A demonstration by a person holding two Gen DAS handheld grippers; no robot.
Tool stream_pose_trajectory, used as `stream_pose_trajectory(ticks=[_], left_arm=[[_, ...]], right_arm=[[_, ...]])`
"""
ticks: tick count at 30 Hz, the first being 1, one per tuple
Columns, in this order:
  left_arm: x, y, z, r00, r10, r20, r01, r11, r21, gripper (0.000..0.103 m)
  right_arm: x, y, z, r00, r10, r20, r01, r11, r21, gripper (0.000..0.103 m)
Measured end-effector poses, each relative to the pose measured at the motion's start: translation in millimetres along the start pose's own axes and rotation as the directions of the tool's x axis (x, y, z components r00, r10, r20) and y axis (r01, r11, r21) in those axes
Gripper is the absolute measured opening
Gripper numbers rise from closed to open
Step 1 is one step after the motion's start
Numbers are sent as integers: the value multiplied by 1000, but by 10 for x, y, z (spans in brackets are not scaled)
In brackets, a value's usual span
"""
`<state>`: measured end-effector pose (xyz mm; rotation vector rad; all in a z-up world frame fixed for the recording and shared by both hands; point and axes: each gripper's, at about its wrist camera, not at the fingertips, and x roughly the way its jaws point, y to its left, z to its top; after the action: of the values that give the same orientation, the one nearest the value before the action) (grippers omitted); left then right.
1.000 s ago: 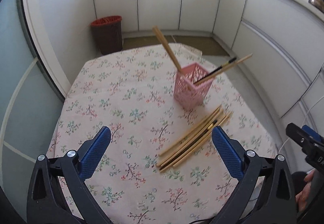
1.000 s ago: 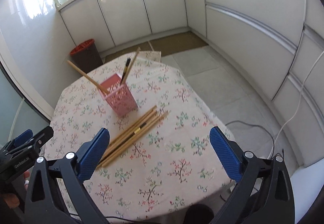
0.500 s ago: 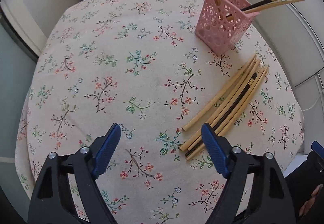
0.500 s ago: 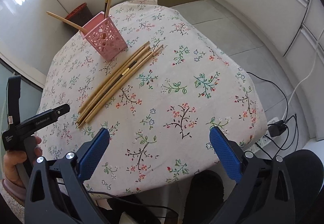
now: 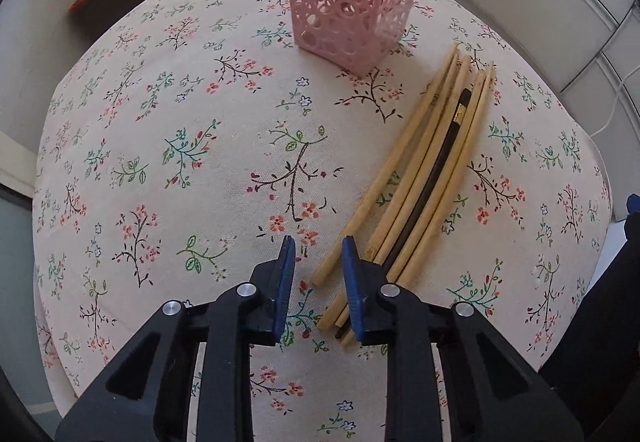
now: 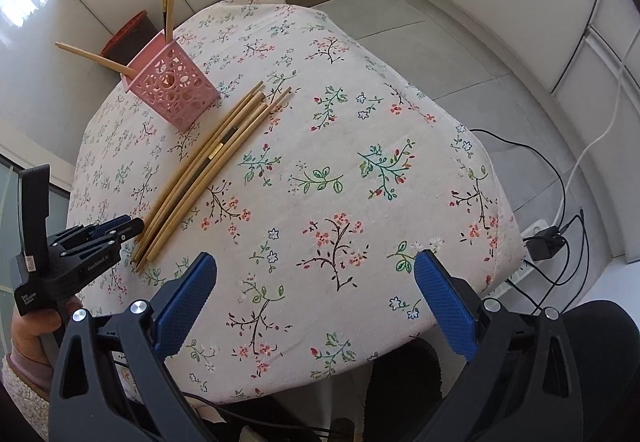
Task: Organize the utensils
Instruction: 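Close the left gripper on a chopstick while the right gripper grasps another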
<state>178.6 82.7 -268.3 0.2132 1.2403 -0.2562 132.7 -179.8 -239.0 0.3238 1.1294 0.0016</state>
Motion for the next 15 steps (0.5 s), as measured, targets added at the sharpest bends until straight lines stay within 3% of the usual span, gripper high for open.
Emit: stream_pose_trajectory(ticks=[10, 12, 15], left_arm=[[54, -184, -50, 1000, 8, -9, -7, 995, 97, 21], [42, -220, -65, 1000, -3, -2, 3, 993, 117, 12], [-3, -422, -148, 1000, 25, 19, -28, 971, 235, 6]], right_arm=[[97, -41, 121, 1000, -15, -2, 15, 999, 51, 96], [135, -21, 166, 1000, -20, -6, 20, 998, 63, 96], [206, 35, 227, 1000, -23, -17, 24, 996, 82, 96]])
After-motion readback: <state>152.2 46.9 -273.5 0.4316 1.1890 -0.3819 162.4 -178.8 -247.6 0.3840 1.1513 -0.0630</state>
